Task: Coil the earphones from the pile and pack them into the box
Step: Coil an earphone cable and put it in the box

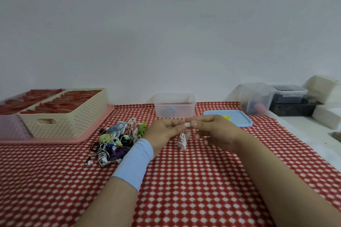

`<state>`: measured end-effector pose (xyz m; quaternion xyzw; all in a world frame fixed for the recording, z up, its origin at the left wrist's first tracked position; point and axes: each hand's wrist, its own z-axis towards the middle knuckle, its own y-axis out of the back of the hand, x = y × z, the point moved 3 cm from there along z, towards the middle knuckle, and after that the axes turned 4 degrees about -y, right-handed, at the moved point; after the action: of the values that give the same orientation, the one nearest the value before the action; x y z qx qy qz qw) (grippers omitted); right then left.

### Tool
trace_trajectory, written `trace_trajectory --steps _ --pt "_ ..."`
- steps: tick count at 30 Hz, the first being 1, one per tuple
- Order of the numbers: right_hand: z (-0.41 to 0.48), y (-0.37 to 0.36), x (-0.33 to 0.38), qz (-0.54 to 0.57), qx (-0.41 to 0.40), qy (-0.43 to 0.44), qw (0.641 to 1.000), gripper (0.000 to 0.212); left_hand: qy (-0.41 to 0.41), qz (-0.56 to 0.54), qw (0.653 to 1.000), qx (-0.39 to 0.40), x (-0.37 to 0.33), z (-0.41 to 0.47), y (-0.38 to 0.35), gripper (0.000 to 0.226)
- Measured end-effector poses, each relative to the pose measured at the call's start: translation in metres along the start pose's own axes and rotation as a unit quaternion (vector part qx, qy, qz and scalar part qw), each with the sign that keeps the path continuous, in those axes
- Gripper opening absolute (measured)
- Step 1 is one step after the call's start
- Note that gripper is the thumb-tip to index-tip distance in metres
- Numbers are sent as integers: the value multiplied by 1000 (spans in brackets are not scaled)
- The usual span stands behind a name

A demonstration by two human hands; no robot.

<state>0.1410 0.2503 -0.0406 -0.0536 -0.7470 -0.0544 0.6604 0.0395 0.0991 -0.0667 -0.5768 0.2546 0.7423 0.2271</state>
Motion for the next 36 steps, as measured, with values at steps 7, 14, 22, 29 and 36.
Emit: trace_trajectory --steps 7,14,22,29,36 --pt "7 2 -9 -1 15 -40 999 28 -8 17 999 44 -3 -5 -5 21" --pt "9 4 -9 3 37 -35 999 44 0 -29 998 56 -2 -3 -5 34" --pt "8 2 -8 -12 19 -24 999 42 -12 0 999 48 -6 -3 -3 24" --pt "8 3 -7 -46 -2 -29 999 42 3 8 999 45 -5 -2 -2 28" --pt "2 0 2 -54 -16 8 998 28 10 28 999 17 -10 -2 0 28"
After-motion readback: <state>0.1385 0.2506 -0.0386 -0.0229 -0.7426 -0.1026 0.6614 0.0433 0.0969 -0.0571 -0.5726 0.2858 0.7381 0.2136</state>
